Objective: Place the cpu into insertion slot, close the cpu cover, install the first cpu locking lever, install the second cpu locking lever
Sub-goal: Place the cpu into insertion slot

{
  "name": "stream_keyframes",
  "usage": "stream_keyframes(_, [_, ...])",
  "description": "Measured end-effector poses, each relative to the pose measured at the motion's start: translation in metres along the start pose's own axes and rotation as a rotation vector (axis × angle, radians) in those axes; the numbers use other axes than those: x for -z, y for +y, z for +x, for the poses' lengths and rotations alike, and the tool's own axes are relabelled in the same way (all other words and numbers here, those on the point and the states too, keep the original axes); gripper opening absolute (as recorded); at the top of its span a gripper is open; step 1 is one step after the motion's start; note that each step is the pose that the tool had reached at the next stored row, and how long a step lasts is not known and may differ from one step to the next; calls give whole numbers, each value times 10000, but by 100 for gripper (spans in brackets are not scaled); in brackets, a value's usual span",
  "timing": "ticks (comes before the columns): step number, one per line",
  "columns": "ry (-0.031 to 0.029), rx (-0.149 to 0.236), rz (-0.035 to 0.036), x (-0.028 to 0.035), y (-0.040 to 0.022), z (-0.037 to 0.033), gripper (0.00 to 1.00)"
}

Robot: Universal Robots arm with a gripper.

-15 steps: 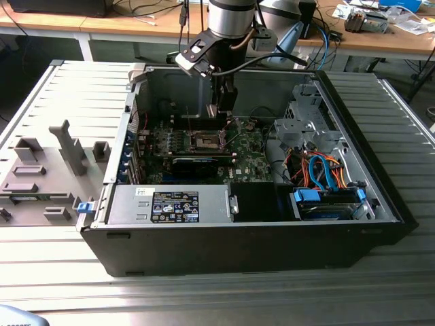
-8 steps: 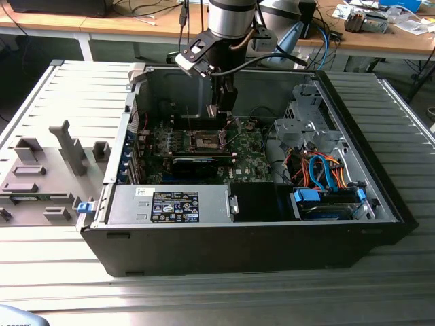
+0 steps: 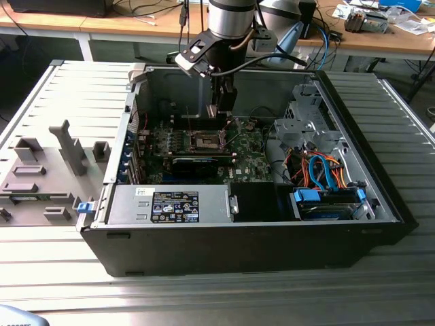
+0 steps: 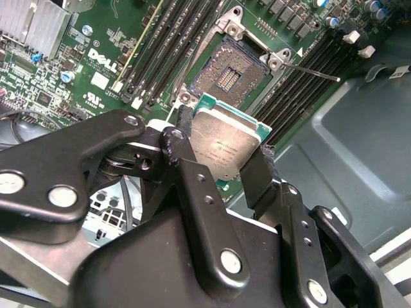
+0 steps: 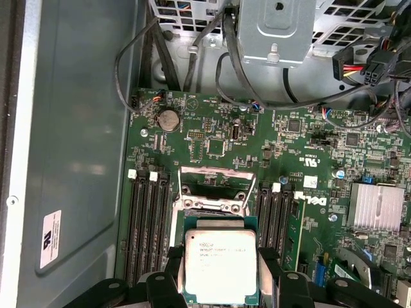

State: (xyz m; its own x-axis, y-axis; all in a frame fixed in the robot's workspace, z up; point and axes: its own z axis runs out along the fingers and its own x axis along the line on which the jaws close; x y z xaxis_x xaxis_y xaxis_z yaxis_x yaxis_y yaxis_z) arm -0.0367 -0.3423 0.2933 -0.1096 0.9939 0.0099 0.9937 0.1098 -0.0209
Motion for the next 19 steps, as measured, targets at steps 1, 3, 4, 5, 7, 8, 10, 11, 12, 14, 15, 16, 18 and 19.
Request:
stream_keyframes(1, [0,-13,0,0,0,0,55])
stream_keyframes(3, [1,-65,-1,0,0,0,55])
stream_keyframes(4, [2,-88,-1,-1,0,0,55])
stream_keyframes(5, [3,-113,-2,-1,0,0,55])
stream_keyframes(7, [3,-149,-2,-1,0,0,55])
stream_keyframes(8, [4,-173,-2,-2,0,0,55])
stream_keyframes(10, [4,-211,-2,-2,0,0,55])
stream_keyframes(11, [4,-227,-2,-2,0,0,55])
stream_keyframes(12, [5,-244,-3,-2,0,0,55])
stream_keyframes(14, [5,-266,-3,-2,0,0,55])
stream_keyframes(15, [6,-271,-3,-3,0,0,55])
stream_keyframes(16, [2,-274,-3,-3,0,0,55])
stream_keyframes(18, [1,-273,-2,-2,0,0,55])
stream_keyframes(19, [1,-274,-2,-3,-1,0,55])
